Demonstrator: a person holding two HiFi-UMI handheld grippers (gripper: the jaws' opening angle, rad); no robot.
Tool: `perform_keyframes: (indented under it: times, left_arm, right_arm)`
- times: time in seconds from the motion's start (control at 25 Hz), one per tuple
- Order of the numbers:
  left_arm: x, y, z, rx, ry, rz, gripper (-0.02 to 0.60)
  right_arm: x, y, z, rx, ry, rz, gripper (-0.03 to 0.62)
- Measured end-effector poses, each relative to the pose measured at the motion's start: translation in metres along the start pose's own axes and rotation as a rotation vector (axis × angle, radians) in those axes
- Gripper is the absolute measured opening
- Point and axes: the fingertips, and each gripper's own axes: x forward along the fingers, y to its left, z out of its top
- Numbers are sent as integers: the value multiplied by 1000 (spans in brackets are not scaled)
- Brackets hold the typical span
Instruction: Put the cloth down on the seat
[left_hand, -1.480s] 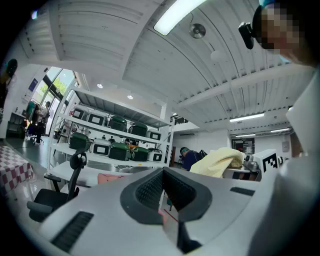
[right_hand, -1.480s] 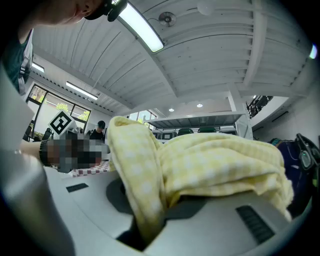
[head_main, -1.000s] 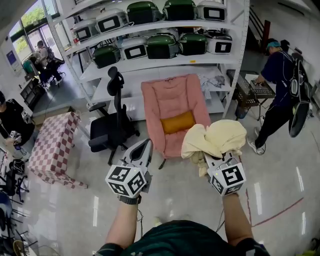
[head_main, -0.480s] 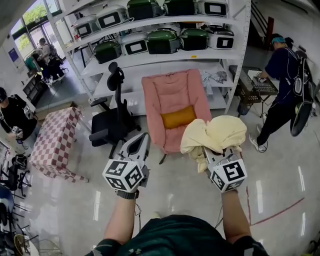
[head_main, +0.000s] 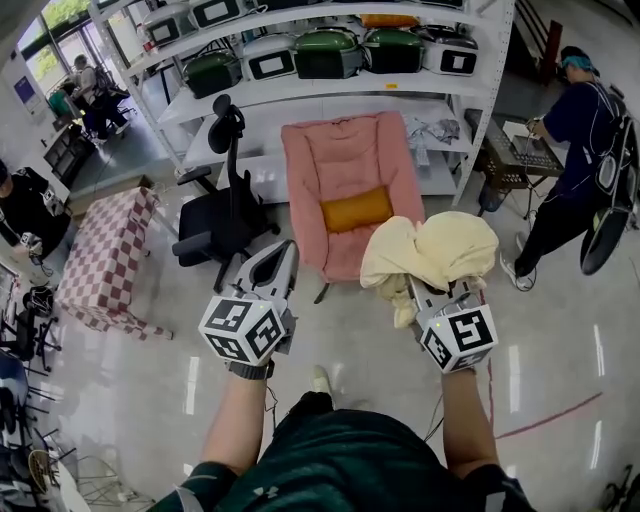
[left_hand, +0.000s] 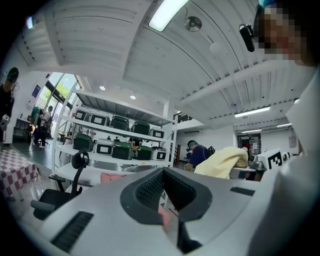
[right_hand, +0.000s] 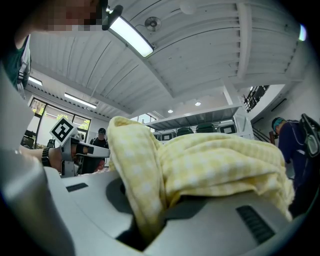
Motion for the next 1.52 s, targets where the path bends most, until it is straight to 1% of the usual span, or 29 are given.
perform_keyframes:
  times: [0.16, 0.36, 0.52, 0.88, 1.16, 1.28, 1.52]
  left_arm:
    - [15, 10, -5, -3, 7, -4, 5]
    - [39, 41, -11, -17, 13, -8, 6]
    - [65, 75, -14, -27, 24, -10, 5]
    - [122, 169, -16, -61, 50, -31, 5]
    - [153, 233, -18, -72, 63, -53, 6]
    - [158, 254, -20, -87, 70, -54, 5]
    - [170, 280, -26, -95, 90, -46, 5]
  right_arm:
    - [15, -7, -10, -1, 19, -3, 74]
    - [50, -9, -22, -7, 47, -4, 74]
    - [90, -15, -31, -15, 73, -8, 74]
    - [192, -16, -55, -12, 132, -25, 74]
    - [258, -10, -72, -18, 161, -45, 74]
    - [283, -5, -80, -3, 180, -38, 74]
    - [323, -4, -97, 16, 219, -27, 74]
